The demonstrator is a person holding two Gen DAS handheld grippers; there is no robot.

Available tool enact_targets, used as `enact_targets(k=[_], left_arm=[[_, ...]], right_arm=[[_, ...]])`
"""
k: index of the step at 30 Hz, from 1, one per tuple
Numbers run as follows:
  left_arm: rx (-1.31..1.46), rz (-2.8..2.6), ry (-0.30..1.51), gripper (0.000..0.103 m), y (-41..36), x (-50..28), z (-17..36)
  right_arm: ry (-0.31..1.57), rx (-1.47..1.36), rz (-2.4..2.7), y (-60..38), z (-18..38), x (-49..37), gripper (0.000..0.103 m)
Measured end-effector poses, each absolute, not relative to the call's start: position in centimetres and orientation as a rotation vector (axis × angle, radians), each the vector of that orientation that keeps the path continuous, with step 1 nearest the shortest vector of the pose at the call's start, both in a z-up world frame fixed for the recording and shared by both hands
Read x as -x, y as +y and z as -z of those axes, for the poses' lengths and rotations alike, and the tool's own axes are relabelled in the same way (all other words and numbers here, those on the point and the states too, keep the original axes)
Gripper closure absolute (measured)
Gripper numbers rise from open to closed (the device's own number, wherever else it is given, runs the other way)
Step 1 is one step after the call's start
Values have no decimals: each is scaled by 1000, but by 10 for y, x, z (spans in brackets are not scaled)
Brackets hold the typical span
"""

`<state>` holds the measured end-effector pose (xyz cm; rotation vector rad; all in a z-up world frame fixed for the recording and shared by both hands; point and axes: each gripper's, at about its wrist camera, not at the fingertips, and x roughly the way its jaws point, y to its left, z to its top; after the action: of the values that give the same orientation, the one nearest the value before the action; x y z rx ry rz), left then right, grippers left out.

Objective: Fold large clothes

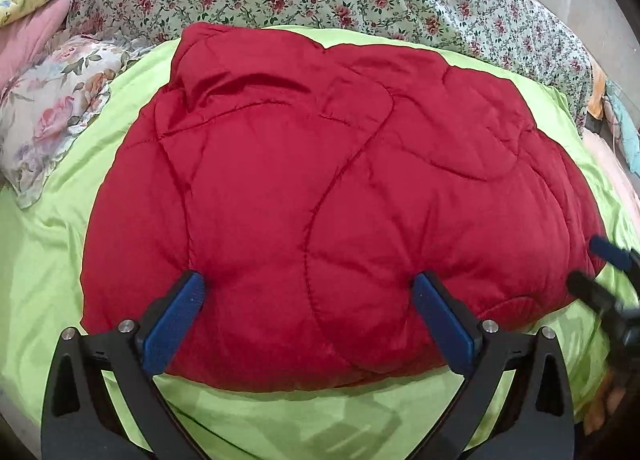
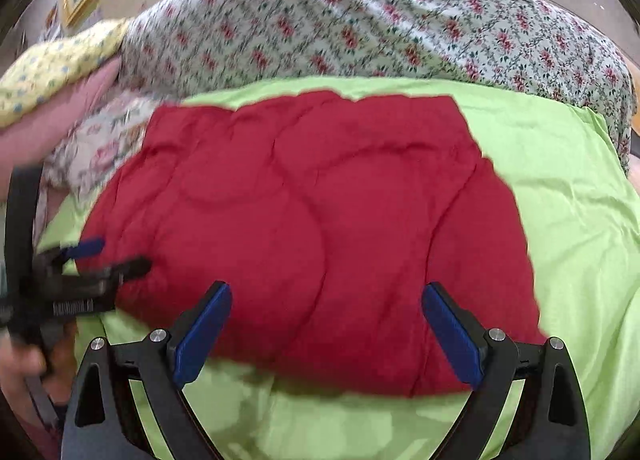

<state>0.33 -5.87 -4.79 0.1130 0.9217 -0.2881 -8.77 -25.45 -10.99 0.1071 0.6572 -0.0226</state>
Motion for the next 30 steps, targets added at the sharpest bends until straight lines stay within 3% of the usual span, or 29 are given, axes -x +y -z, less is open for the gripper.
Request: enact_targets(k=[11, 23, 30], left_arm=[[-107, 235, 897, 0, -52, 7, 38], [-90, 245, 924, 0, -48, -1, 46], [-83, 206, 909, 0, -43, -24, 43]], right_arm=[[715, -130, 50, -264, 137, 69, 3], [664, -144, 56, -267, 107, 72, 4], [732, -119, 72, -271, 131, 44, 1]])
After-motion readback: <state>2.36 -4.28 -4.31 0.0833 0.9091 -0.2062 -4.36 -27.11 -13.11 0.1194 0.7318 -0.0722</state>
